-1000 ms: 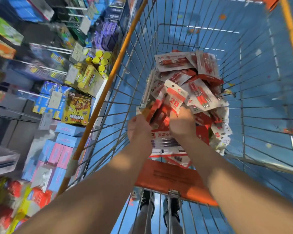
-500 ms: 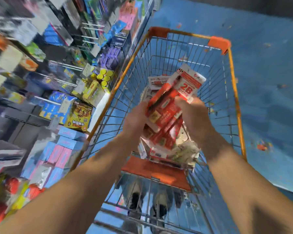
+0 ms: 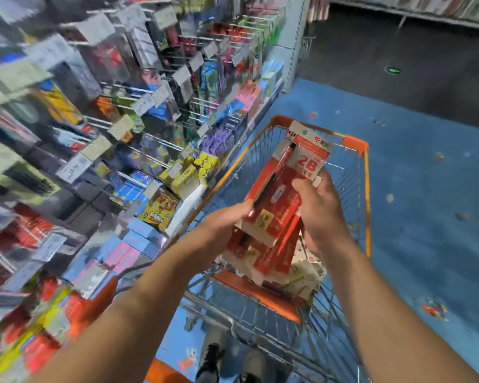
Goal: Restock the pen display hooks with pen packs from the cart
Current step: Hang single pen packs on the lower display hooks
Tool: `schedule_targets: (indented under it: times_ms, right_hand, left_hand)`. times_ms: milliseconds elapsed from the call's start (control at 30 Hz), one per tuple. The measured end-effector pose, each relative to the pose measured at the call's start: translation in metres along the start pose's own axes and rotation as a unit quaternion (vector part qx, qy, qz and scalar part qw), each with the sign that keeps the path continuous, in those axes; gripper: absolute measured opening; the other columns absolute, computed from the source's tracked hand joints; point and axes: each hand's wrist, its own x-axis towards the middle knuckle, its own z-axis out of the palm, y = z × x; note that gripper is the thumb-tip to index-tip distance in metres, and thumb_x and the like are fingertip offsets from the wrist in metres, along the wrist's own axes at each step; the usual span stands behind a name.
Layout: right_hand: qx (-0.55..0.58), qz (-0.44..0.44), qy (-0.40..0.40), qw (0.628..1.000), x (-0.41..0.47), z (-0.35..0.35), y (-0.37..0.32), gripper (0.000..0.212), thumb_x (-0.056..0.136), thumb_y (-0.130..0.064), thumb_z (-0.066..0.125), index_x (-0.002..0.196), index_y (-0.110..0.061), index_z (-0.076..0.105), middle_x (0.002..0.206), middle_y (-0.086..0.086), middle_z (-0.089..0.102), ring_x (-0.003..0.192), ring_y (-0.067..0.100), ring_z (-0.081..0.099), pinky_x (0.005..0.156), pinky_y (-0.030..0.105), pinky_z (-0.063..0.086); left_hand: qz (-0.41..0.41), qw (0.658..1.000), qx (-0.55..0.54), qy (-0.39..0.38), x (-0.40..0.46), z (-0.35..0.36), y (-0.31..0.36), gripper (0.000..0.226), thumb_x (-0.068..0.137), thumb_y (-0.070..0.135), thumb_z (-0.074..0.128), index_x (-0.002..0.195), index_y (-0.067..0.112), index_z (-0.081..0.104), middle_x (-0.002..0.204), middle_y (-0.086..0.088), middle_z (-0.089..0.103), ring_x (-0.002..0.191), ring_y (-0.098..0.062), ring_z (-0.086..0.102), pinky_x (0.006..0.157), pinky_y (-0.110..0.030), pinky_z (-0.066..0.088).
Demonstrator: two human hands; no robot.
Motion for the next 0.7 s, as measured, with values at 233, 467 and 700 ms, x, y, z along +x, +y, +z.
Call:
schedule_targets:
  times_ms: [233,467,700]
  right_hand:
    - [-0.045,-0.040,-0.072,0.996,-0.042,0.063,-0.030,0.076,0.078,-0.044,0.051,0.151,-0.030,0.038,0.134,0.001,0.060,0.116,0.023,0.058,0.097,0.033,0.049]
    - [0.141,-0.011,-0.162,0.977,-0.086,0.153,-0.047,0.026,0.100,-0.024,0.061,0.125,-0.021,0.060,0.097,0.004,0.072,0.081,0.021,0.068,0.076,0.039,0.057]
    - [0.100,-0.049,-0.269,0.957,-0.160,0.238,-0.065,0.006,0.104,-0.020,0.060,0.108,-0.023,0.056,0.082,-0.001,0.071,0.070,0.016,0.068,0.063,0.033,0.054]
  left_hand:
    - [0.040,0.995,-0.068,0.069,-0.077,-0.024,-0.012,0.050,0.095,0.063,0.055,0.112,0.023,0.079,0.107,-0.005,0.080,0.092,-0.025,0.077,0.084,-0.043,0.062]
    - [0.191,0.964,-0.088,0.164,-0.158,-0.059,-0.012,0.030,0.108,0.037,0.045,0.121,0.022,0.067,0.099,0.017,0.079,0.090,0.002,0.073,0.078,-0.013,0.054]
    - [0.270,0.933,-0.099,0.215,-0.249,-0.119,-0.034,0.048,0.094,0.032,0.071,0.136,0.050,0.058,0.125,0.002,0.075,0.104,-0.019,0.073,0.096,-0.041,0.058]
